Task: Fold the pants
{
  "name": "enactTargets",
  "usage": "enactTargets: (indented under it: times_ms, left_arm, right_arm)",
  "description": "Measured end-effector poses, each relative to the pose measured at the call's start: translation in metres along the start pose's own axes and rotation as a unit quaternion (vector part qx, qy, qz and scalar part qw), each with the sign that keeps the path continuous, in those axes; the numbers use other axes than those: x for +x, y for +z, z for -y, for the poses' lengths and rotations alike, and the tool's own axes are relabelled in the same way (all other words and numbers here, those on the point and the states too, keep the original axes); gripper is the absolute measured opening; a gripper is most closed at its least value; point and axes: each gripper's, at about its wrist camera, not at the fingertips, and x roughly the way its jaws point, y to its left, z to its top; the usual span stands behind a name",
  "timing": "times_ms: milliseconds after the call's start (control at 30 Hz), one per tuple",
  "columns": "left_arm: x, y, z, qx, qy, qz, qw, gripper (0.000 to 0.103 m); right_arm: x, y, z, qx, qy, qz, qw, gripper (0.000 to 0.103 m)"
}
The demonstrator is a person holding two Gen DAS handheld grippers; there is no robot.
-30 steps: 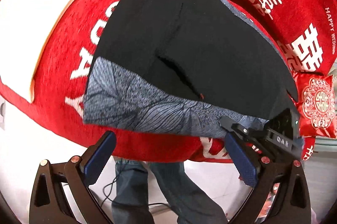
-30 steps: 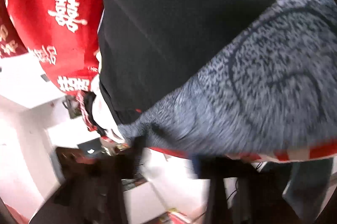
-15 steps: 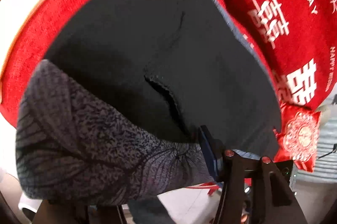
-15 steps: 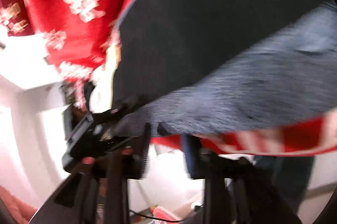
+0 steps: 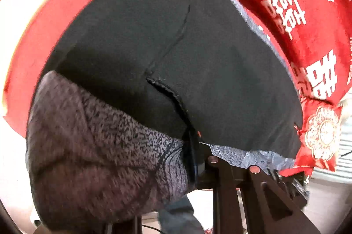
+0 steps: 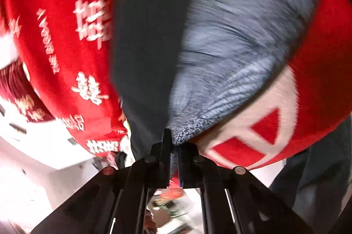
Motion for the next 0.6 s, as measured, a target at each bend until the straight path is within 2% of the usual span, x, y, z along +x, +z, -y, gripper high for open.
enactTargets:
  times_ms: [67,167,333,433,533,600]
  left_arm:
    - [-0.022,0.004,0.014,0.005,0.0,0.017,0.9998,0.022]
    - [-0.045,0.019,0.037,0.011,0.0,0.038,0.9992,0.022]
    - [-0.056,0.078,0.092,0.037,0.004,0.081,0.996,0.022]
    - [-0.046,0.123,0.112,0.058,0.024,0.114,0.9915,0.022]
    - [-0.02,0.163,0.116,0.064,0.055,0.138,0.9868,0.023]
    - [0.011,0.189,0.113,0.062,0.08,0.14,0.985,0.031]
  right_arm:
    - [-0.008,0.002,-0.034,-0.044,-0.016,-0.014,0.999,0.005]
    - [-0.018,0.025,-0.094,-0.14,-0.043,-0.056,0.988,0.005]
    - [0.007,0.087,-0.164,-0.215,-0.064,-0.104,0.969,0.006]
    - [0.031,0.134,-0.183,-0.238,-0.074,-0.128,0.96,0.007]
    - [0.085,0.183,-0.196,-0.24,-0.088,-0.153,0.955,0.008]
    - [0.121,0.21,-0.197,-0.254,-0.117,-0.158,0.947,0.008]
